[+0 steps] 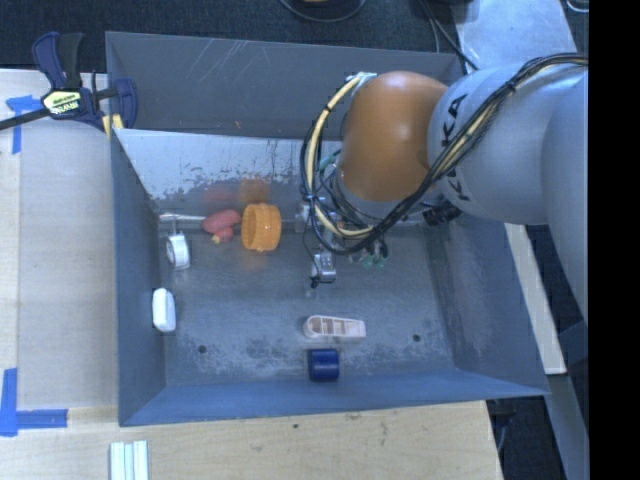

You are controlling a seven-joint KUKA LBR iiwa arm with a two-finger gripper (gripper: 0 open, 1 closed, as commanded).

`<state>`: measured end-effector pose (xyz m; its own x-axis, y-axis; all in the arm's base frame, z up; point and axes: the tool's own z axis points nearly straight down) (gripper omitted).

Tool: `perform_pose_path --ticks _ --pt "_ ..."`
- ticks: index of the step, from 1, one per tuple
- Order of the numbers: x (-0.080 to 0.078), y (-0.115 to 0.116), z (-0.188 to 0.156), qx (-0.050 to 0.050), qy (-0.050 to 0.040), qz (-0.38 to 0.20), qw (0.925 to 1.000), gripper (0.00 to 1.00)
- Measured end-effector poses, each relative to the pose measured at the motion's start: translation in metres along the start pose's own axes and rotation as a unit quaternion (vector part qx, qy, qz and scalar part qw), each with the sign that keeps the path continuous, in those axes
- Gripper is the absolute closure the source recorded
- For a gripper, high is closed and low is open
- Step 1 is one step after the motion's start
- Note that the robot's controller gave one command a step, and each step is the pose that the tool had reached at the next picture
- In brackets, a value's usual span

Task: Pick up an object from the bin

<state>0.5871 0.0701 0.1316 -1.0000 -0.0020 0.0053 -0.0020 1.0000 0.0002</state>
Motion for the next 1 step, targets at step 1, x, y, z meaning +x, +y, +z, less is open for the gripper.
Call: perform_pose_path --ticks 1 --pt "-0.002 -0.0004 -0.0049 0.0 -0.0042 0.001 1.0 0.0"
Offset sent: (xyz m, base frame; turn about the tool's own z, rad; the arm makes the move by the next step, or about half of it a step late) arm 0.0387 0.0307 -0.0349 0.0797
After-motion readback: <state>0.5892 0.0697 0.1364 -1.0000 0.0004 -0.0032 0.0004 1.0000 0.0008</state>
